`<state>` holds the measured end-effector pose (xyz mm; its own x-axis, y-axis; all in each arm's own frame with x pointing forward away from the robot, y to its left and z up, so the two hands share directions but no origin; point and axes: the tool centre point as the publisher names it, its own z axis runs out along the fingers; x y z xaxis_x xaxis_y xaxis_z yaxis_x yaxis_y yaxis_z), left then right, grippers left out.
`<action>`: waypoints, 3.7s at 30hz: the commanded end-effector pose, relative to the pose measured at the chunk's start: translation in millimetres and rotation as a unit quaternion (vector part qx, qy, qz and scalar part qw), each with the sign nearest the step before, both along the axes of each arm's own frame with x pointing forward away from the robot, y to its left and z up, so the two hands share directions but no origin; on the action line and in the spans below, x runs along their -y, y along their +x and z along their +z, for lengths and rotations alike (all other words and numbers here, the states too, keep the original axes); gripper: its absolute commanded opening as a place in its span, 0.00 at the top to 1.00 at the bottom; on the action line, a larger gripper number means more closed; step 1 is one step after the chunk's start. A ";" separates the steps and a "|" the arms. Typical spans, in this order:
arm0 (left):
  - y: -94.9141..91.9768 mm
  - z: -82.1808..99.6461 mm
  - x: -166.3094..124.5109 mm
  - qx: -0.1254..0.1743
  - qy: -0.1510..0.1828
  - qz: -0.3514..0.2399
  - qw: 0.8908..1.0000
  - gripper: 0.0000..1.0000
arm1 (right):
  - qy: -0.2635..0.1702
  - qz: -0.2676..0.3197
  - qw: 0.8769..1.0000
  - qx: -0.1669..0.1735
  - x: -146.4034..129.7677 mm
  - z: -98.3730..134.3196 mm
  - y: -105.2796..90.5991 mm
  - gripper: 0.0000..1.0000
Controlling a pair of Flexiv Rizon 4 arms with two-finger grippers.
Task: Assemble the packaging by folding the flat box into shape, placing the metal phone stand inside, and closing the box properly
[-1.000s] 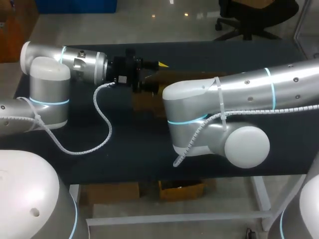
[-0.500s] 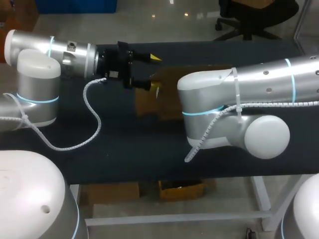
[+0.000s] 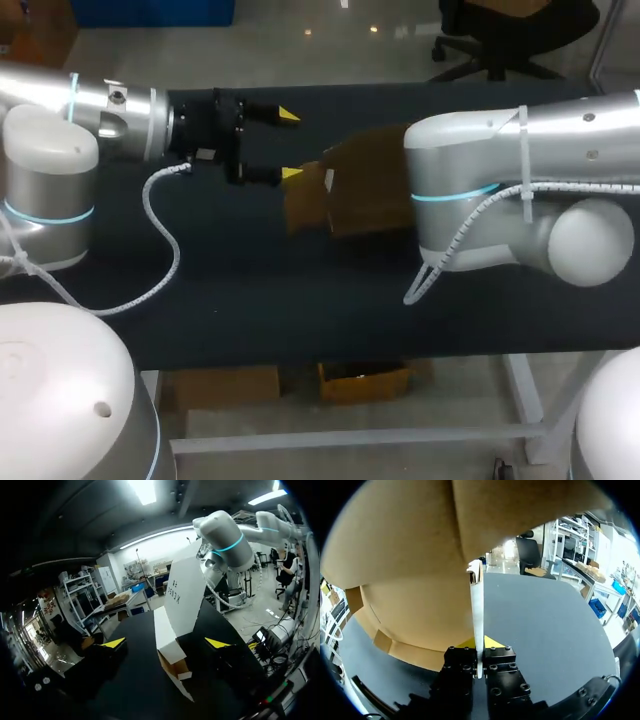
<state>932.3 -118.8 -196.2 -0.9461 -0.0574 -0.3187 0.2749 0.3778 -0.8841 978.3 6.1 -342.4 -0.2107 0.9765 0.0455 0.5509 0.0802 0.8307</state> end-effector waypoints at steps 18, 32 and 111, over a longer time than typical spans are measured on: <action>-13.7 8.2 -66.1 0.013 0.069 -0.011 0.997 0.00 | 0.005 0.120 0.982 -0.144 25.3 28.1 7.1 1.00; -14.2 11.5 -76.1 0.000 0.089 -0.013 0.996 0.00 | 0.013 0.151 0.975 -0.164 28.5 28.7 8.5 1.00; -11.5 -26.9 -145.0 -0.003 0.254 0.080 0.964 0.00 | -0.129 0.015 0.827 -0.547 31.3 32.8 -15.6 1.00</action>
<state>923.7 25.2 -223.6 -0.9405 -0.0369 -0.3379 0.1778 0.7938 -0.5816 958.7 -28.2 -309.3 -0.2178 0.9752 0.0388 0.9744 0.2195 -0.0476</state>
